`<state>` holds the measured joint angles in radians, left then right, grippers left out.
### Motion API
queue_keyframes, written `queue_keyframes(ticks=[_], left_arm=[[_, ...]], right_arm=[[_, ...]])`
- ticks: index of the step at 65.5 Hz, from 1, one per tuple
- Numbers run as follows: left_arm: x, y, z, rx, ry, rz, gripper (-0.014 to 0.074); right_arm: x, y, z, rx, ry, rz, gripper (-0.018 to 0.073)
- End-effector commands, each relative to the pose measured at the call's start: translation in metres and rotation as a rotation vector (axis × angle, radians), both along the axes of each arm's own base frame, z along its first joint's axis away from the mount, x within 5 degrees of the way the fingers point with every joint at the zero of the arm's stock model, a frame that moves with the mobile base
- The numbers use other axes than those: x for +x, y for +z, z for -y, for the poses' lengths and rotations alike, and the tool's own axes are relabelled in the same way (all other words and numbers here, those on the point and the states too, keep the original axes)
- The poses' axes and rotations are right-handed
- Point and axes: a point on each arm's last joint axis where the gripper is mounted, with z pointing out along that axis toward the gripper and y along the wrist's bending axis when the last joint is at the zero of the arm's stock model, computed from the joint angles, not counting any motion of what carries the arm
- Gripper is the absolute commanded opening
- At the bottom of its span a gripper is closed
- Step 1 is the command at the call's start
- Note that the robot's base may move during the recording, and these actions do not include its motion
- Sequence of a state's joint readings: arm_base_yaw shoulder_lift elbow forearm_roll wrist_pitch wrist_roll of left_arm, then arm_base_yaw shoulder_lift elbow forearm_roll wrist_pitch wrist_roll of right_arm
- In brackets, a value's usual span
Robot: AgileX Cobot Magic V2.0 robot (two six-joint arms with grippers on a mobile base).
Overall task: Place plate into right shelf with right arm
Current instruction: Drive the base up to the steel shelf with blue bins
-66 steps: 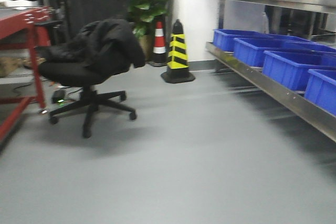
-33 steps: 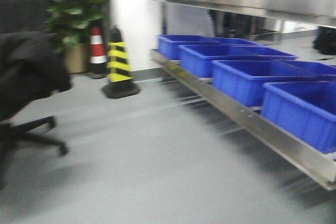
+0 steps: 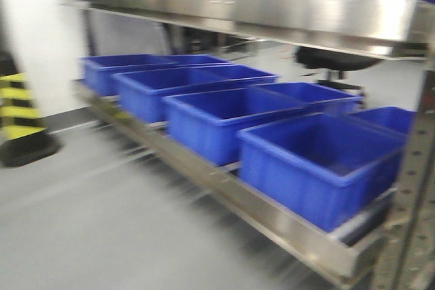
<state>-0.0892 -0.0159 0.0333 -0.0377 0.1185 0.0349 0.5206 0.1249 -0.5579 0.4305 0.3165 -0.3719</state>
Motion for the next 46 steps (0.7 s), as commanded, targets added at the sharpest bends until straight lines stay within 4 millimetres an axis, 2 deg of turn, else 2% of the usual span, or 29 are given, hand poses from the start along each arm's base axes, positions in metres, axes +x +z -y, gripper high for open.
queue_keyframes(ticks=[1,46], left_arm=[[-0.0002,0.0055,0.0000,-0.015,-0.002,0.084,-0.0047],[-0.0002,0.0055,0.0000,-0.015,-0.002,0.084,-0.0047]], right_arm=[[-0.0008,0.0152,0.0041,0.077,-0.029,0.066,0.0062],[-0.0008,0.0152,0.0041,0.077,-0.029,0.066,0.0062]])
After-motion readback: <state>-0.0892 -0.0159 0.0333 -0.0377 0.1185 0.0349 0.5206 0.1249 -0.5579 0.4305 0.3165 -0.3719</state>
